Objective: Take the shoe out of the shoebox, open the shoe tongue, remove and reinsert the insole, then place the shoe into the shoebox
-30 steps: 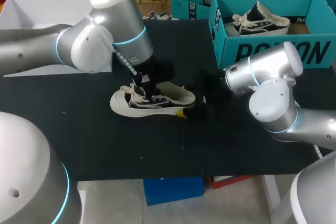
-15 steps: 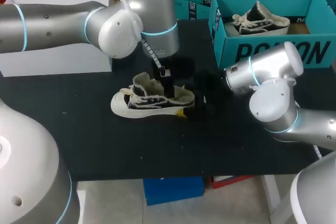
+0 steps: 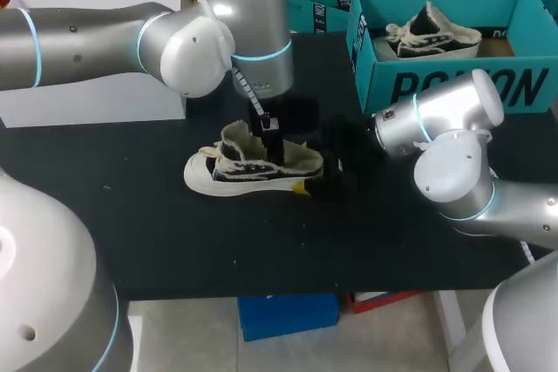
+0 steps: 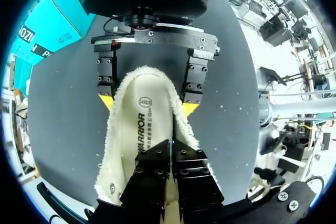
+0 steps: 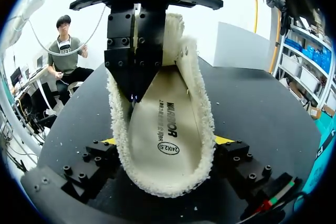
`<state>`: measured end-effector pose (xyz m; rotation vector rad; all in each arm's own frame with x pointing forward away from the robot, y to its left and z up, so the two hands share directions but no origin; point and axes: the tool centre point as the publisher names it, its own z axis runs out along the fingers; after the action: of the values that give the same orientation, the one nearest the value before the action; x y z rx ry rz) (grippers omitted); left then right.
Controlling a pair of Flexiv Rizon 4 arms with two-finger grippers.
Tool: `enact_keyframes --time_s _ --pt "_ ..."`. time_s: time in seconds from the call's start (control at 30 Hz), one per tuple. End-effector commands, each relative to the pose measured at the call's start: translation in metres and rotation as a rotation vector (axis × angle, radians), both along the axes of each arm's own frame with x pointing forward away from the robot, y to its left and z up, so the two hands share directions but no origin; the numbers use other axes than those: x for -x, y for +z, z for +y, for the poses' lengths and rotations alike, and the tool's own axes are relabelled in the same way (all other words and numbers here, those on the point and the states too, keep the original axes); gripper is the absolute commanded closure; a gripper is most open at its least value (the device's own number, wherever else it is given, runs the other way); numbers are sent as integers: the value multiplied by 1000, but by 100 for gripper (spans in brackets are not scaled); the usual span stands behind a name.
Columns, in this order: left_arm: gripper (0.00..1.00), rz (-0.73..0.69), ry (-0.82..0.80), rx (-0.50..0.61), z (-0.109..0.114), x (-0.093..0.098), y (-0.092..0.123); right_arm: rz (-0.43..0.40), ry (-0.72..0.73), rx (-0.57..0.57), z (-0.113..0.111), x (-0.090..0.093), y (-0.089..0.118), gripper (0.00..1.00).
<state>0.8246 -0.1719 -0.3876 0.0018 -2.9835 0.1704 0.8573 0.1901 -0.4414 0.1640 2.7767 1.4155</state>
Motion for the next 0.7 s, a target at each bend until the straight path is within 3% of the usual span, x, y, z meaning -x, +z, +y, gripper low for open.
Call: enact_keyframes --time_s 0.03,0.07,0.3,0.7 --pt "83 32 -2 1 7 -5 10 1 -2 3 3 -1 0 100" --pt "100 42 -3 -3 8 -6 14 1 -2 3 3 -1 0 100" --pt "100 122 -13 -85 14 -9 30 1 -2 3 3 -1 0 100" --pt "100 224 -24 -161 22 -6 37 1 -2 3 3 -1 0 100"
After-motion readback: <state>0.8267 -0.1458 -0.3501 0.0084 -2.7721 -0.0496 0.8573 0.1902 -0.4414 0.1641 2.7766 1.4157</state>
